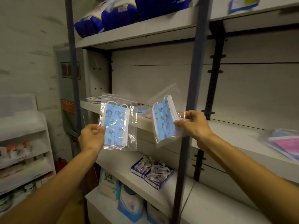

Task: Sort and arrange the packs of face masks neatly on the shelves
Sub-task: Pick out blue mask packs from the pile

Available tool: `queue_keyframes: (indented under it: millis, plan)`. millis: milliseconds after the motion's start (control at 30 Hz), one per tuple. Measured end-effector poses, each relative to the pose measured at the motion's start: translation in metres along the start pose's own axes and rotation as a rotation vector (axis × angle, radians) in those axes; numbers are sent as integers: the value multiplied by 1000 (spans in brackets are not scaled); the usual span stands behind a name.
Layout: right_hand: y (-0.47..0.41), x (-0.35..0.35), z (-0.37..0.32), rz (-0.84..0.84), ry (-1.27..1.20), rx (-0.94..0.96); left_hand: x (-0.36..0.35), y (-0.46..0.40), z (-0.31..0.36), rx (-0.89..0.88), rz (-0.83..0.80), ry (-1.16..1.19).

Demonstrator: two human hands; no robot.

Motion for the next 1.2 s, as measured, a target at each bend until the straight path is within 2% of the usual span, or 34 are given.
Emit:
queue_keyframes:
  millis: [267,467,633,933,1200]
  plan:
    - [-69,-103,-1,62,-93,-52,-31,-106,-7,-40,13,5]
    - [-129,-158,-11,182,-154,-45,-72,-173,1,-76,-28,-5]
    - [-164,-190,-7,324,-221,-70,-107,-209,-17,-72,-81,-9]
    - [-210,-217,-4,453,-182,-64,-169,-280,-29,-70,-165,70]
    - [-234,-263,7,417,-79,-195,-234,-333,-32,-119,-315,81]
Point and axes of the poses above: each hand's wrist, its own y-axis away from the middle knuckle, its own x-axis out of the back of the hand, z = x × y, the point moved 1 cm from there along -y, towards the middle knuckle, and after that the axes turned 11 degrees about z, right-handed, at the moved point
